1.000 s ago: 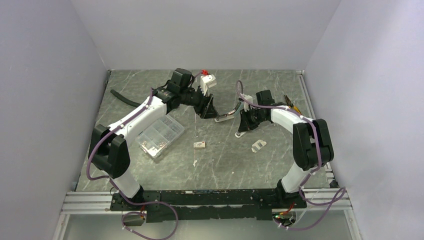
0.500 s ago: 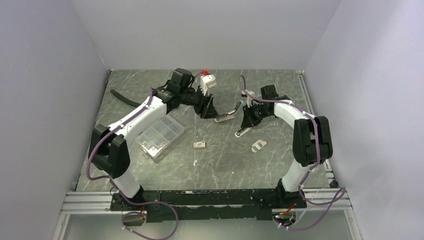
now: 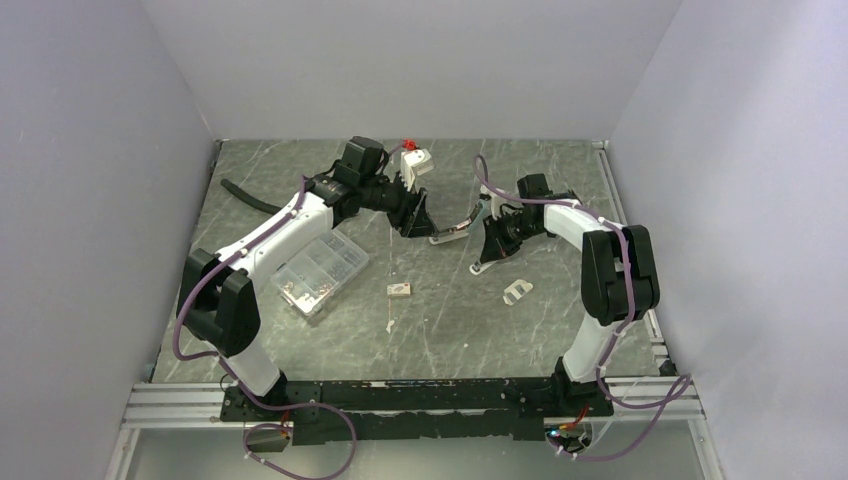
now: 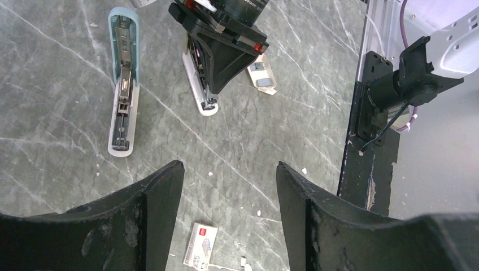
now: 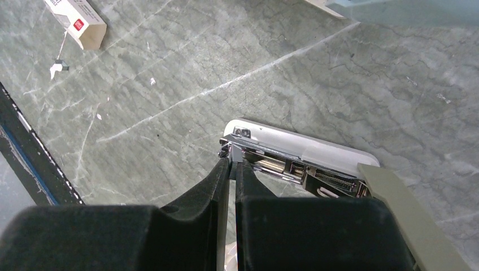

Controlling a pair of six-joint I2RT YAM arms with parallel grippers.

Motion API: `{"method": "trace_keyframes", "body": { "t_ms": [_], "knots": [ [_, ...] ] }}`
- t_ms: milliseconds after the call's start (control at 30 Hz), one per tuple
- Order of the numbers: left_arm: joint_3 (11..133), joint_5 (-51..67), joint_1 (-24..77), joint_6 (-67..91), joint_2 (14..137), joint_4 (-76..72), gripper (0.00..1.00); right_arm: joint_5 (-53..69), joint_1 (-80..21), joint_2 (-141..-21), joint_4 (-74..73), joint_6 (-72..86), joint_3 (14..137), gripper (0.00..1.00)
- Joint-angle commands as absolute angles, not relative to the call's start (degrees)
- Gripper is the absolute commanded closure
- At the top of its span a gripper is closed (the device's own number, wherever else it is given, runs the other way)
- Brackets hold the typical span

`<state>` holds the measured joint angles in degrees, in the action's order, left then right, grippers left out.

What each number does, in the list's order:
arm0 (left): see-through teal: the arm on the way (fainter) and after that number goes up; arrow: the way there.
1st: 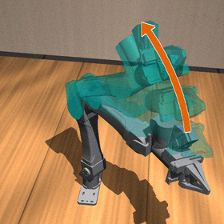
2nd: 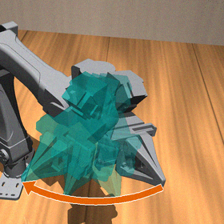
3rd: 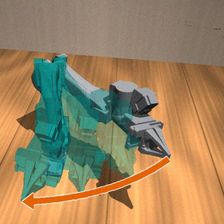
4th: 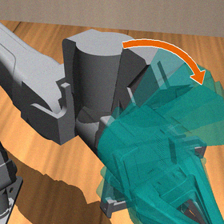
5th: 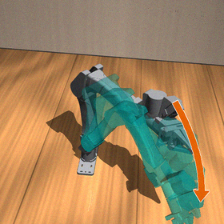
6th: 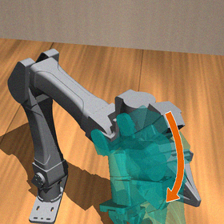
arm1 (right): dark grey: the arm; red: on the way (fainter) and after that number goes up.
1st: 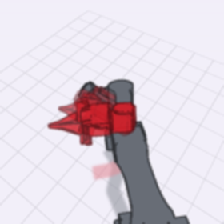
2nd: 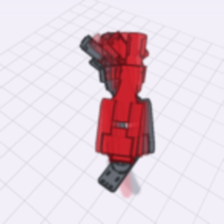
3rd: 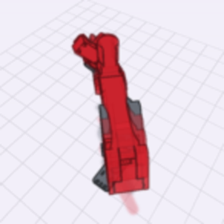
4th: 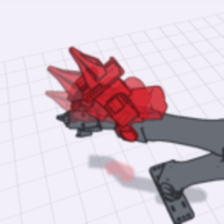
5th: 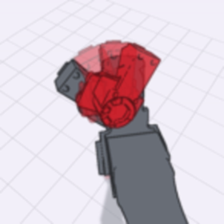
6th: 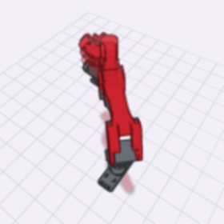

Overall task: Load the staples into the stapler
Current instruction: Install the staple into the stapler.

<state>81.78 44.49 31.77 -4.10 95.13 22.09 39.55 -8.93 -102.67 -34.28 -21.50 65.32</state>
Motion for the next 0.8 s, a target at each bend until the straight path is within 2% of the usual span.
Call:
{"method": "trace_keyframes", "body": {
  "t_ms": [0,533,767],
  "knots": [
    [82.53,44.42,31.46,-5.20,93.34,21.74,0.34,40.71,-8.91,-102.98,-34.04,-22.45,67.56,1.00],
    [82.58,44.55,31.29,-4.78,93.24,21.58,0.34,37.48,-9.11,-103.54,-33.02,-21.56,66.35,1.00],
    [82.68,44.48,31.28,-4.65,93.25,21.60,0.34,35.48,-10.06,-103.36,-32.70,-21.89,66.43,0.95]
  ]
}}
